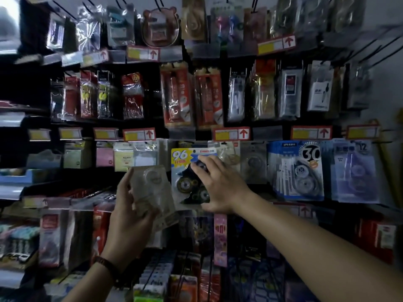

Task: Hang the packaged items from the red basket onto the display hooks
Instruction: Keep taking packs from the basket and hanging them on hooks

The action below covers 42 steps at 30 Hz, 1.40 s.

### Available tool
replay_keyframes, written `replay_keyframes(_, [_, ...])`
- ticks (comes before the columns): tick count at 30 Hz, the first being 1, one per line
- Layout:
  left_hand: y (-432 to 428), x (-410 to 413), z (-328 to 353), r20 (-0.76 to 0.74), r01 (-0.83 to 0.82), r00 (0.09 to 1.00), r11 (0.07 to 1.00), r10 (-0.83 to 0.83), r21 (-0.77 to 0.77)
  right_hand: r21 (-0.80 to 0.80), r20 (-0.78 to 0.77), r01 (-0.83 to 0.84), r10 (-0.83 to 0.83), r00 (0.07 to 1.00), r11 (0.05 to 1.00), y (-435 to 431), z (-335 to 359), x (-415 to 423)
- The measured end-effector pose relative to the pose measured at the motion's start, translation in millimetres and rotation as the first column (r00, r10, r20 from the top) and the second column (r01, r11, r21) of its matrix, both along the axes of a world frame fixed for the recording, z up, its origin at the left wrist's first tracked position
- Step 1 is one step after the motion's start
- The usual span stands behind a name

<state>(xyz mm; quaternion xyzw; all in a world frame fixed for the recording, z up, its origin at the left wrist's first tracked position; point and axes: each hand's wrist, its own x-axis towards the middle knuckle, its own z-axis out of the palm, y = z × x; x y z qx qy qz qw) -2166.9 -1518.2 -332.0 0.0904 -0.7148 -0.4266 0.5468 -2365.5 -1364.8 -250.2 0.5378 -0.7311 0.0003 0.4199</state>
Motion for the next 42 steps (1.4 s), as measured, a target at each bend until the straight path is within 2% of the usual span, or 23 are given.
replay_keyframes(6, [-17.8,12.7,-0.2,-0.032,0.019,0.999,0.999,-0.018,0.029,-0.041,-0.012,0.014,-0.014,1.000,0.999,-38.3,7.6,10.4])
replay_keyframes(11, [-25.1,12.3,-2.9,-0.022,0.007,1.000,0.998,-0.006,0.056,-0.048,-0.008,0.094,-0.095,0.995,0.994,-55.7,14.9,10.9])
replay_keyframes(19, [-30.8,11.3,-6.0,-0.010,0.062,0.998,0.992,-0.061,0.107,0.017,-0.062,0.184,-0.182,0.981,0.983,-72.2,21.8,4.2])
replay_keyframes(28, [-30.0,6.1,5.3,-0.012,0.073,0.997,0.981,-0.072,0.181,0.053,0.021,0.277,-0.278,0.960,0.959,-94.3,25.8,-2.8])
replay_keyframes(31, [-25.1,6.7,6.4,0.012,0.084,0.996,0.983,-0.087,0.162,0.055,0.086,0.231,-0.235,0.968,0.971,-89.0,26.6,-5.6])
replay_keyframes(34, [-22.8,6.8,5.0,0.013,0.096,0.995,0.985,-0.099,0.146,-0.055,0.171,0.042,-0.032,0.985,0.998,-75.8,24.9,0.0])
replay_keyframes(36, [-21.7,5.6,6.4,0.019,0.104,0.994,0.986,-0.108,0.128,-0.228,0.335,-0.122,0.195,0.922,0.966,-64.5,24.1,8.5])
replay_keyframes(38, [-18.8,5.5,10.4,0.039,0.145,0.988,0.984,-0.149,0.102,-0.350,0.557,-0.230,0.399,0.728,0.908,-53.9,24.2,19.0])
replay_keyframes(40, [-16.7,6.7,16.0,0.073,0.244,0.965,0.965,-0.251,0.100,-0.348,0.696,-0.279,0.446,0.562,0.895,-45.3,25.6,26.6])
replay_keyframes(42, [-16.6,9.2,21.4,0.097,0.300,0.946,0.949,-0.309,0.101,-0.356,0.753,-0.300,0.461,0.468,0.885,-38.2,24.4,29.1])
